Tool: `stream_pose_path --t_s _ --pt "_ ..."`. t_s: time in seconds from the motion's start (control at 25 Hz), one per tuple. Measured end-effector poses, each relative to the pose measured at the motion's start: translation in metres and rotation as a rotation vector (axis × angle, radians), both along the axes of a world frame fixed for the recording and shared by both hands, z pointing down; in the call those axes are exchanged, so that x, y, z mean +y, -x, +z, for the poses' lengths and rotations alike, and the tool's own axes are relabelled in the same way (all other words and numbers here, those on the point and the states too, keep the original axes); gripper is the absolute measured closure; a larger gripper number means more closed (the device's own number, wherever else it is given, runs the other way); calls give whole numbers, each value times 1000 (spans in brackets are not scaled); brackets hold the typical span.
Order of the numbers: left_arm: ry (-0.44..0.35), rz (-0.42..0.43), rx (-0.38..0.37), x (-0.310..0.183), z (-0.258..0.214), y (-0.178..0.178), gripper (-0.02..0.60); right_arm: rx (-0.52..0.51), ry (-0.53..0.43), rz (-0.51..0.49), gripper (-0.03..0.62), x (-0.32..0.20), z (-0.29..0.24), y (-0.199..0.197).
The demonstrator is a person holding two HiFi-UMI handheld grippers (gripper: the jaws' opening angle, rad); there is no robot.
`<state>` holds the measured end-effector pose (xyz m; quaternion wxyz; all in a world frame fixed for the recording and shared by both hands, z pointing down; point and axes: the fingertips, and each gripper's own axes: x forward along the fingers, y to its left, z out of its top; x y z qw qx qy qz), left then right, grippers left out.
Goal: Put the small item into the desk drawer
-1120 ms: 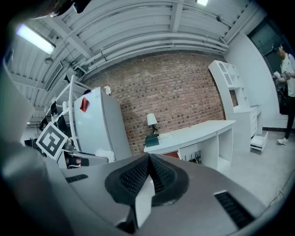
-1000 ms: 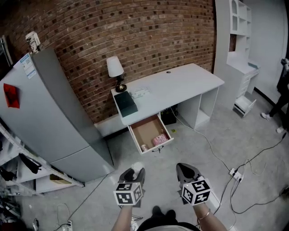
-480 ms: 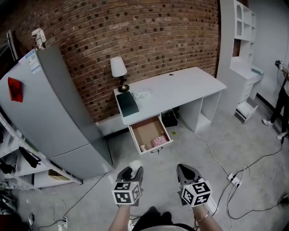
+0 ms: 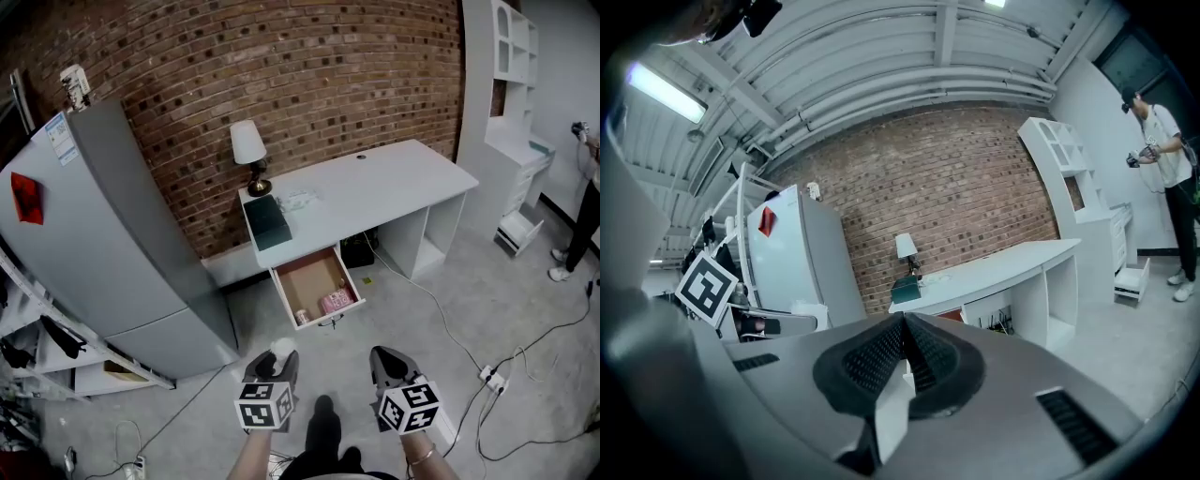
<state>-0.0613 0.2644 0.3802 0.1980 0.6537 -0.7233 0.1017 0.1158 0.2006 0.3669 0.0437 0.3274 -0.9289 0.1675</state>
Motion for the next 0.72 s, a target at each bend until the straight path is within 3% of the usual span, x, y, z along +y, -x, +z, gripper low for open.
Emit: stream_pose_path --t_s 0.36,0.72 --pt "-19 15 -2 -94 10 58 397 30 -7 17 586 -84 6 52" --pt "-17 52 14 -208 17 135 397 54 -3 45 586 -193 6 135"
